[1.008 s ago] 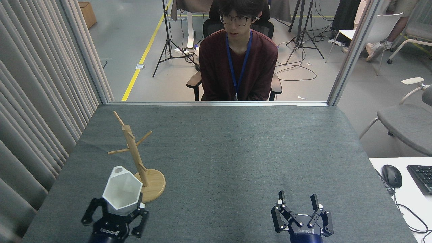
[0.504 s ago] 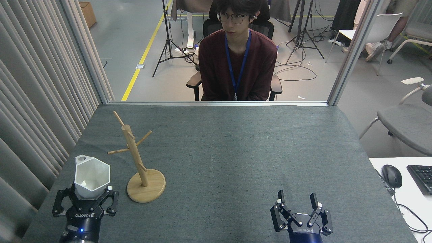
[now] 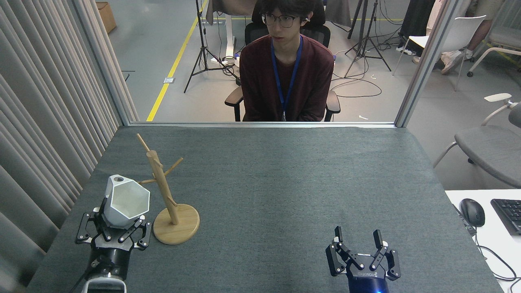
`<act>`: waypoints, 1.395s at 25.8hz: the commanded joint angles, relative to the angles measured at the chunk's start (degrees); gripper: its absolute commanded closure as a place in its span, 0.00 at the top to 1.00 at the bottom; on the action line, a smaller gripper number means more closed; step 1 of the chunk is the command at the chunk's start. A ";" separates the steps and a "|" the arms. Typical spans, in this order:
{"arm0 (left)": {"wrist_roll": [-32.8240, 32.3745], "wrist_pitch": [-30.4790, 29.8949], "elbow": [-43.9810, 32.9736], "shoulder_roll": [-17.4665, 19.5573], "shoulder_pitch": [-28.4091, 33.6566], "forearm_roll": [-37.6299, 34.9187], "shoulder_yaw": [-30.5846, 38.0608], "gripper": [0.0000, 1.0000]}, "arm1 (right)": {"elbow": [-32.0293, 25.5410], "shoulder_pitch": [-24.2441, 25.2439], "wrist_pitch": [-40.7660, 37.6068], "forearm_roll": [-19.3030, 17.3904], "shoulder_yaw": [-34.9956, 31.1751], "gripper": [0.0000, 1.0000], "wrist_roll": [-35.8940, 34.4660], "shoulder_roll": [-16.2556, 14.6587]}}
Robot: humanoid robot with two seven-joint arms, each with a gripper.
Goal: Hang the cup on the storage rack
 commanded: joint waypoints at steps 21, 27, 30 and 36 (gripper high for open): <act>1.93 2.30 8.95 -1.13 -3.50 -2.08 -6.28 1.00 | 1.51 -0.32 -0.45 -0.35 -0.30 0.99 -1.10 -0.51; 1.93 2.57 8.86 -1.04 -0.51 -1.55 -6.02 1.00 | 1.34 -0.23 -1.15 -0.35 -0.30 0.99 -1.28 -0.42; 2.11 2.74 8.51 -0.95 1.86 -1.20 -5.49 1.00 | 1.34 -0.32 -1.24 -0.26 -0.30 0.99 -1.28 -0.42; 2.11 1.78 5.00 -1.04 6.43 1.17 -2.85 1.00 | 0.90 -0.05 -1.24 -0.26 -0.30 0.99 -1.28 -0.42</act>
